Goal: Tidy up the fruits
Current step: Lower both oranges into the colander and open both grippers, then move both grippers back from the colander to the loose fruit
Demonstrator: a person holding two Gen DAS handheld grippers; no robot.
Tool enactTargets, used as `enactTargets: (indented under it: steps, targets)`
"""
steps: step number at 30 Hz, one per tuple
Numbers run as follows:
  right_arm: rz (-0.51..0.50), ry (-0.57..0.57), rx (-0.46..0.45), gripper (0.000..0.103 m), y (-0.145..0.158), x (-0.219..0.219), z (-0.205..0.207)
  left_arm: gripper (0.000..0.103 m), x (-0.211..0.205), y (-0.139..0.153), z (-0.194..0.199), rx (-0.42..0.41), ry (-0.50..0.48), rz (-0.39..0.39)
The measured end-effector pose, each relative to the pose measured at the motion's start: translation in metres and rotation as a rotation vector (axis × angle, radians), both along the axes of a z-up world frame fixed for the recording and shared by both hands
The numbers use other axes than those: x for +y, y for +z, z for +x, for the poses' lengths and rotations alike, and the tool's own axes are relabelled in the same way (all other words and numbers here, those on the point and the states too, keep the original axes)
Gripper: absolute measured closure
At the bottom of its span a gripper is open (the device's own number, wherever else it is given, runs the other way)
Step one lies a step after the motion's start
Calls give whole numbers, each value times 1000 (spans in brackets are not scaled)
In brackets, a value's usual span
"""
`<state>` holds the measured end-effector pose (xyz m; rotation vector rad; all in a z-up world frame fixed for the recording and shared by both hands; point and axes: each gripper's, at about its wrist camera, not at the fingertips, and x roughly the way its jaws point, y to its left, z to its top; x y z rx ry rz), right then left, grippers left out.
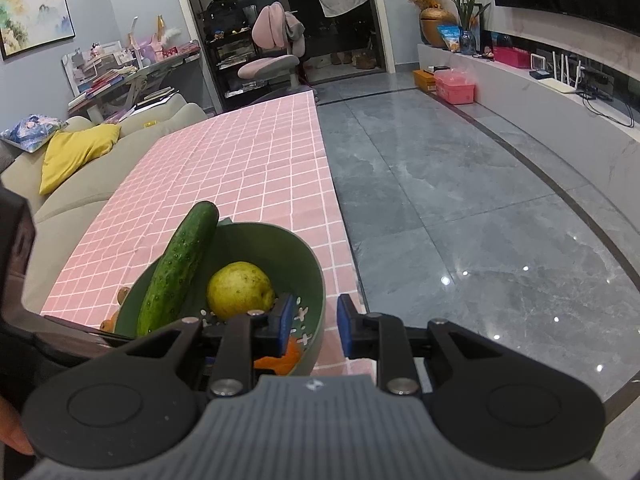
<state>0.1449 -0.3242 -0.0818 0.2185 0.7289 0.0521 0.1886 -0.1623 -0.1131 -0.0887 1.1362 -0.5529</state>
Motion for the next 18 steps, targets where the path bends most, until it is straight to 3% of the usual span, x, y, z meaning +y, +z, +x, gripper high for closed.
enactTargets:
  steps: [4, 18]
  targets:
    - [-20, -1, -9, 74, 2, 2, -3, 43, 9, 13, -10, -36, 8, 0]
    - [-113, 163, -39, 73, 21, 48, -23, 42, 77, 70, -45, -172, 142, -10]
